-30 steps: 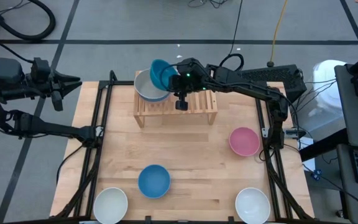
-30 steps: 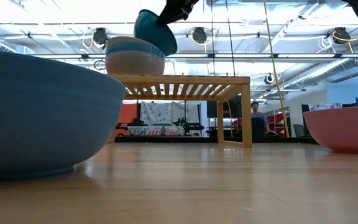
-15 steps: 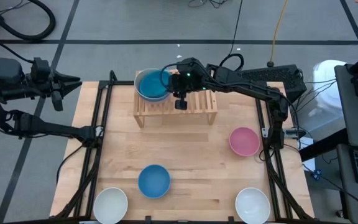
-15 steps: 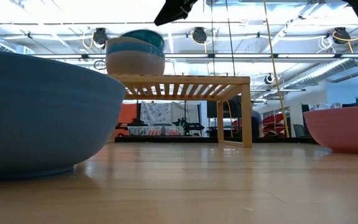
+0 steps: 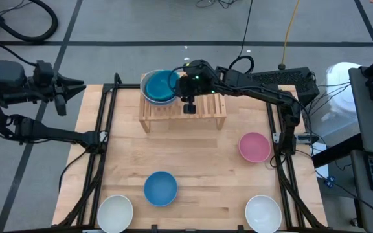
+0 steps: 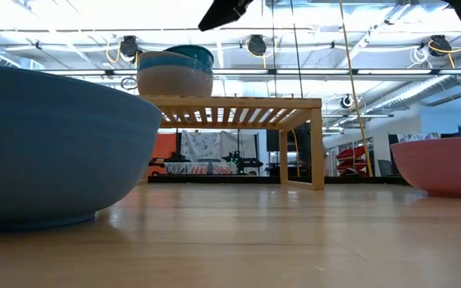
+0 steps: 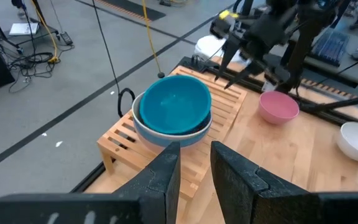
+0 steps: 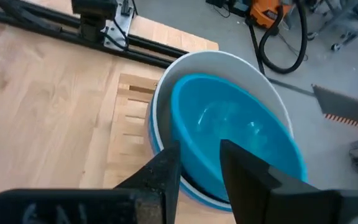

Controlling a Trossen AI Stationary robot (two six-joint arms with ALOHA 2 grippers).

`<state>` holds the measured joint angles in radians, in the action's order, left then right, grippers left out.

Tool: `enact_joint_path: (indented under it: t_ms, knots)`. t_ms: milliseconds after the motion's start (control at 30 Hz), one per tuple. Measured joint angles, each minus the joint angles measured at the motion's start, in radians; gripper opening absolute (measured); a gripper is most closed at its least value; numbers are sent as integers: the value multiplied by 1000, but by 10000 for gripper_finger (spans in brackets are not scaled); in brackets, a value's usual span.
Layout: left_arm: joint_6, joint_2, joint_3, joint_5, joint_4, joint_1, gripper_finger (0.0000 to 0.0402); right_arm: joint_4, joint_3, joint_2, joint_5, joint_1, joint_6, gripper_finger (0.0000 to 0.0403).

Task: Place and stack bowls onto a shelf
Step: Stack the top blue bowl on top of the gray bowl on the shelf

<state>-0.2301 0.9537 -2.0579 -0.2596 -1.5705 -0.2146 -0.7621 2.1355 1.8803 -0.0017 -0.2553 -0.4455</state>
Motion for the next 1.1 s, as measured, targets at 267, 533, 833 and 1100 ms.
enact_joint_path:
  t_ms: [267, 533, 833, 1100]
  knots:
    - [101, 57, 137, -19, 62, 0, 95, 2, 0, -102, 91, 0, -68, 105]
    - [332, 195, 228, 0, 383, 0, 95, -93, 1, -240, 301, 0, -62, 105]
    - [453, 402, 300, 216, 591, -23, 95, -227, 1, -341, 401, 0, -18, 105]
    - [534, 517, 334, 233, 726, -92, 95, -301, 1, -369, 401, 0, 27, 105]
